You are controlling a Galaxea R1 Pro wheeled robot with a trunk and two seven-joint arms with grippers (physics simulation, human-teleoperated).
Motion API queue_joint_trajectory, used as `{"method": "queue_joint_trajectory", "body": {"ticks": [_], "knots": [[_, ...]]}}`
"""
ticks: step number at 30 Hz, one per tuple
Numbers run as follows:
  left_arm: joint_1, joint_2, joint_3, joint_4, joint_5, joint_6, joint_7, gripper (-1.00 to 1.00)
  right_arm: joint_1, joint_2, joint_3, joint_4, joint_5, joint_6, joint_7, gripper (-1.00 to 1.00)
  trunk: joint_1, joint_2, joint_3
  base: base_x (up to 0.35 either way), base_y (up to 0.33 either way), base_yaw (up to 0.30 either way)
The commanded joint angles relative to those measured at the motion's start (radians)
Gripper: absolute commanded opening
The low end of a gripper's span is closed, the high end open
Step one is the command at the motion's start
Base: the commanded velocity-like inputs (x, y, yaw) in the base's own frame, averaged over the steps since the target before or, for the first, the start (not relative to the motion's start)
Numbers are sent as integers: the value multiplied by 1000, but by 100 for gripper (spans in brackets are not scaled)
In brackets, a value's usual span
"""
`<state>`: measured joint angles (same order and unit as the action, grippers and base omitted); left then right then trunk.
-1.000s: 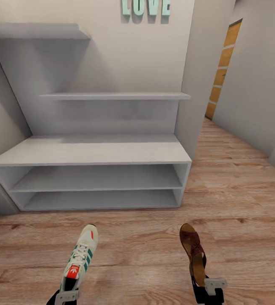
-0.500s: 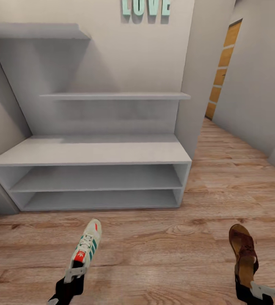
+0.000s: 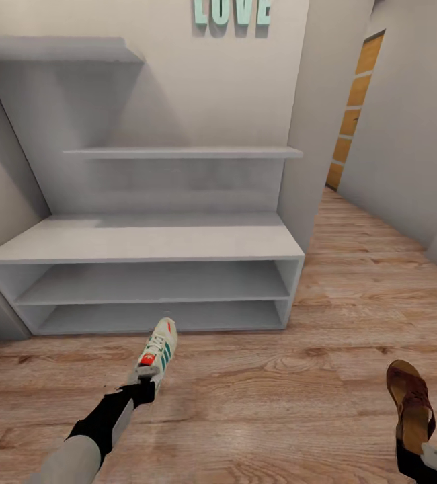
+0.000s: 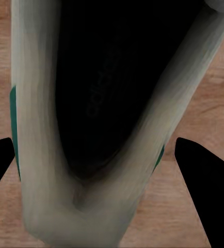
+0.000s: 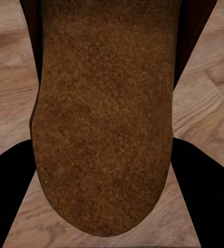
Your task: Pick up the two gym shoes and the two sandals from the corridor floor and place them onto the hallstand (shoe rack) in the corridor, making sure they are on the rack and not on the floor. Arrange them so the two gym shoes are next to each other and the two sandals are next to each other.
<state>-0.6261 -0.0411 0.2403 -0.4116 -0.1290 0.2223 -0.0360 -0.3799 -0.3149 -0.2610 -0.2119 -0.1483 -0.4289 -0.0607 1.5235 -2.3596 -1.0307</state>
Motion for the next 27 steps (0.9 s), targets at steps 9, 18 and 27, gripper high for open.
{"method": "queue_joint_trajectory", "body": {"ticks": [9, 18, 27], "knots": [[-139, -3, 11, -9, -14, 159, 27, -100, 0, -3, -113, -32, -8, 43, 1, -100, 0, 0, -1, 0, 0, 0], [-177, -3, 12, -10, -13, 204, 105, -100, 0, -1, -113, -32, -8, 43, 1, -100, 0, 0, -1, 100, -64, 0], [-176, -6, 10, -12, -12, 204, 104, -100, 0, 1, -113, -32, -8, 42, 1, -100, 0, 0, -1, 220, -186, 0]]}}
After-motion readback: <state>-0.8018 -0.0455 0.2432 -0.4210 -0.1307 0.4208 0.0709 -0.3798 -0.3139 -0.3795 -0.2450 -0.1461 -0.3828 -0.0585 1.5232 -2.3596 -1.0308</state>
